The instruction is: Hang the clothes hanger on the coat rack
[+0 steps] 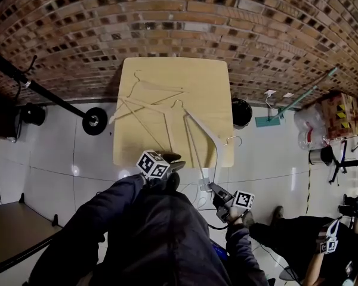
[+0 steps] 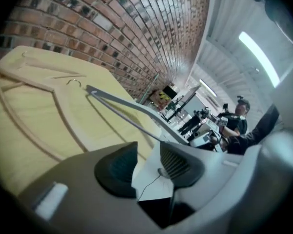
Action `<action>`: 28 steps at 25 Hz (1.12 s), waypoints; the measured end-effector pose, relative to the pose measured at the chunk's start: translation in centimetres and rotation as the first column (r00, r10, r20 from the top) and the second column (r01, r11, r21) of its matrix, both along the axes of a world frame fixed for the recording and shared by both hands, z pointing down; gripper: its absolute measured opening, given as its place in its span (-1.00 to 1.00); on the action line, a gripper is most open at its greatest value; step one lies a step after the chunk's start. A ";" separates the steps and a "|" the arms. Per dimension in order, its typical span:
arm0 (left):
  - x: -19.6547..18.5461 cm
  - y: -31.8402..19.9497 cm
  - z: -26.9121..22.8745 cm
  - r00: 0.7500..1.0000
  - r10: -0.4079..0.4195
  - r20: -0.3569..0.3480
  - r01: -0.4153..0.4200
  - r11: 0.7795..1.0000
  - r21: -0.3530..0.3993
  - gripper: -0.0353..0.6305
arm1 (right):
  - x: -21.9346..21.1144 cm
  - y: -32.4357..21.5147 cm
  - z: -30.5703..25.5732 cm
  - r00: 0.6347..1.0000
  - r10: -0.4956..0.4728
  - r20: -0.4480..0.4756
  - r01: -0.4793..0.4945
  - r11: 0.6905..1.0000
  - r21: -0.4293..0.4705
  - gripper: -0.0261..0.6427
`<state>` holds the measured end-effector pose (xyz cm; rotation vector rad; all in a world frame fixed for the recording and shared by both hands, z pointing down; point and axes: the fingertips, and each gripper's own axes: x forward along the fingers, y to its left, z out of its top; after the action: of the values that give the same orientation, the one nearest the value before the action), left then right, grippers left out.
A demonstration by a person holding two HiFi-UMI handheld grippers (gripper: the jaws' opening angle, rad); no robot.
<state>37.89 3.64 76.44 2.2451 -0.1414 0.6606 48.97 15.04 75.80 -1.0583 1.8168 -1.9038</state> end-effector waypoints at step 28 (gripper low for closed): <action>11.1 -11.1 10.2 0.359 0.519 0.776 -0.927 0.097 0.363 -0.54 | 4.2 3.7 -0.2 0.975 -0.164 -0.150 0.151 0.984 -0.092 -0.54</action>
<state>48.95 -7.50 86.61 2.8547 0.7998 2.1437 53.15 18.69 75.64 -1.1516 1.9782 -2.0521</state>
